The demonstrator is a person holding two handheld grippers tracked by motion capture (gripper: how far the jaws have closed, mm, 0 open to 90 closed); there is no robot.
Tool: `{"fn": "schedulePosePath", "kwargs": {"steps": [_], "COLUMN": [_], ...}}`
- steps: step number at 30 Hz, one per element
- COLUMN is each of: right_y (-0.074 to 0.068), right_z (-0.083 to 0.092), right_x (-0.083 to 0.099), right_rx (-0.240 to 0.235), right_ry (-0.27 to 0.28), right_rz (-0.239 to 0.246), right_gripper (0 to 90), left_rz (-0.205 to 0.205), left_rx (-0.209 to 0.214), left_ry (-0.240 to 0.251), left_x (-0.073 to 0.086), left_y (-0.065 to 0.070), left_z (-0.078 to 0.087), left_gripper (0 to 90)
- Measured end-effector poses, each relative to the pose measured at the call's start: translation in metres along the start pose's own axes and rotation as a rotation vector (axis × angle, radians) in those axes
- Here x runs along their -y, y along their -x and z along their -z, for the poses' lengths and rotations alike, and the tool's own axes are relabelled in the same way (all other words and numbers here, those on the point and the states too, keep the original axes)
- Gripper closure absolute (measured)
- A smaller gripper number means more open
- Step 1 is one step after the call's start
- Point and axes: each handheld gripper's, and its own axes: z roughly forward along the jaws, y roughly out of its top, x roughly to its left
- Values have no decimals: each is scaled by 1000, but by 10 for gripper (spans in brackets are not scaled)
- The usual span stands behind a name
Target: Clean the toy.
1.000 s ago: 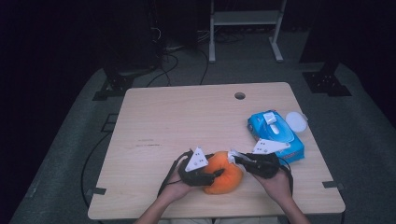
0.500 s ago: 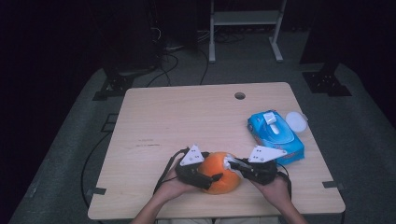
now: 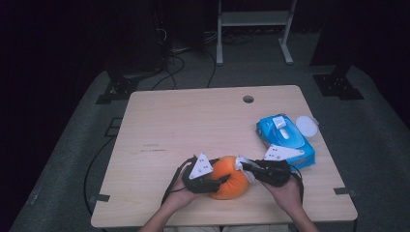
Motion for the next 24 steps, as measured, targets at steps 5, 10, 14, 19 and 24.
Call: {"fn": "schedulePosePath", "kwargs": {"steps": [5,10,14,19,24], "right_y": [17,35,23,31,15], "right_z": [-1,-3,0,-5,-4], "right_x": [12,28,16,25,7], "right_rx": [50,66,47,66,37], "right_ry": [-50,-101,-59,-105,-33], "right_rz": [-57,-150,-92,-128,-74], "right_gripper": [817,817,817,816,816], "left_rz": [-23,7,17,15,-29], "left_rx": [-10,-1,-4,-33,-39], "left_ry": [-5,-4,-6,-6,4], "left_x": [1,6,7,5,1], "left_y": [5,0,-4,-6,6], "left_z": [2,4,5,6,2], "left_gripper": [403,404,404,410,413]}}
